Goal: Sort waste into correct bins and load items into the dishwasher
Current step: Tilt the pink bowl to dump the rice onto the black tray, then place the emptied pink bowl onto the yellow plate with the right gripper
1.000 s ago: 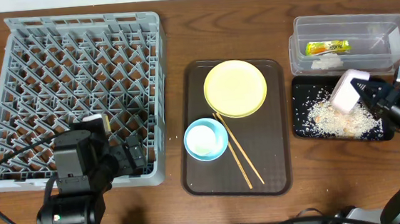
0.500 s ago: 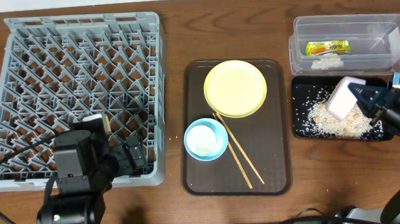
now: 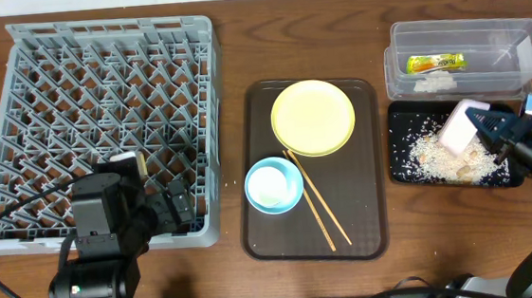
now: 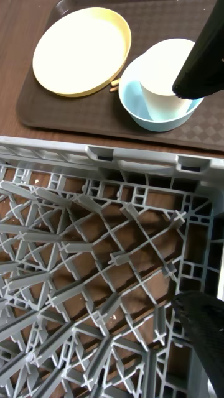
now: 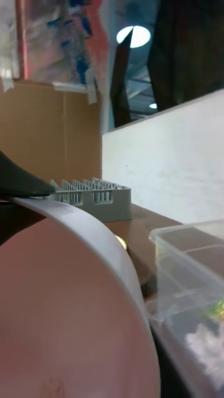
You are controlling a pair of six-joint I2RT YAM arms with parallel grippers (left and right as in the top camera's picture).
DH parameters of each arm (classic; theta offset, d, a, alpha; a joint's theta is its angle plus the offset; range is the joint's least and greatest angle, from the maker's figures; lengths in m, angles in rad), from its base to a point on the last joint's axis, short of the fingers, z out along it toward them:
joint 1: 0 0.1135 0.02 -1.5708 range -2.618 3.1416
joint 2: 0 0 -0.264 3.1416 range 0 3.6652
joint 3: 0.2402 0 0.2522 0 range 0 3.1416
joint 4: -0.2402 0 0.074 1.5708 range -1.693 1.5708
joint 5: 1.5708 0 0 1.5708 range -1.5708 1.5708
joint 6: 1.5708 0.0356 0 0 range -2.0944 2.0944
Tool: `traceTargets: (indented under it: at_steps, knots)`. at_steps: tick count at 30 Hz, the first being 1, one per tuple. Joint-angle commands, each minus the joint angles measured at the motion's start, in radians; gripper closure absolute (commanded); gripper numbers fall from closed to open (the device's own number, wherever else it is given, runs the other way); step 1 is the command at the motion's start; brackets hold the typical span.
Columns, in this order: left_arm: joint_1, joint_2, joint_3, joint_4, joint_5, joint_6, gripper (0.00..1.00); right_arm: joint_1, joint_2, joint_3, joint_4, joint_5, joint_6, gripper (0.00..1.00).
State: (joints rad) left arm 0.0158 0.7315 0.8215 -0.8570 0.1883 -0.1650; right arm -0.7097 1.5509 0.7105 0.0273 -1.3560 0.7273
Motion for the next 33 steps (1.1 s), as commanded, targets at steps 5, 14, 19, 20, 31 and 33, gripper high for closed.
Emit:
traceTargets:
  at_steps: [5,14,19,20,31,33]
  knots:
    - [0.001,0.000,0.016,-0.002,0.003,-0.013,0.00,-0.004,-0.006,0.003,0.068,-0.098,-0.014,0.99]
    - [0.001,0.000,0.016,-0.003,0.003,-0.013,0.00,0.009,-0.006,0.003,0.135,-0.128,-0.033,0.99]
    - [0.001,0.000,0.016,-0.003,0.002,-0.013,0.00,0.016,-0.006,0.003,0.209,-0.204,-0.055,0.99]
    - [0.001,0.000,0.016,-0.002,0.002,-0.013,0.00,0.017,-0.006,0.003,0.209,-0.204,-0.055,0.99]
    - [0.001,0.000,0.016,-0.002,0.002,-0.013,0.00,0.029,-0.006,0.003,0.151,-0.126,0.020,0.99]
    - [0.001,0.000,0.016,-0.002,0.002,-0.013,0.00,0.047,-0.006,0.003,0.152,-0.126,0.020,0.99]
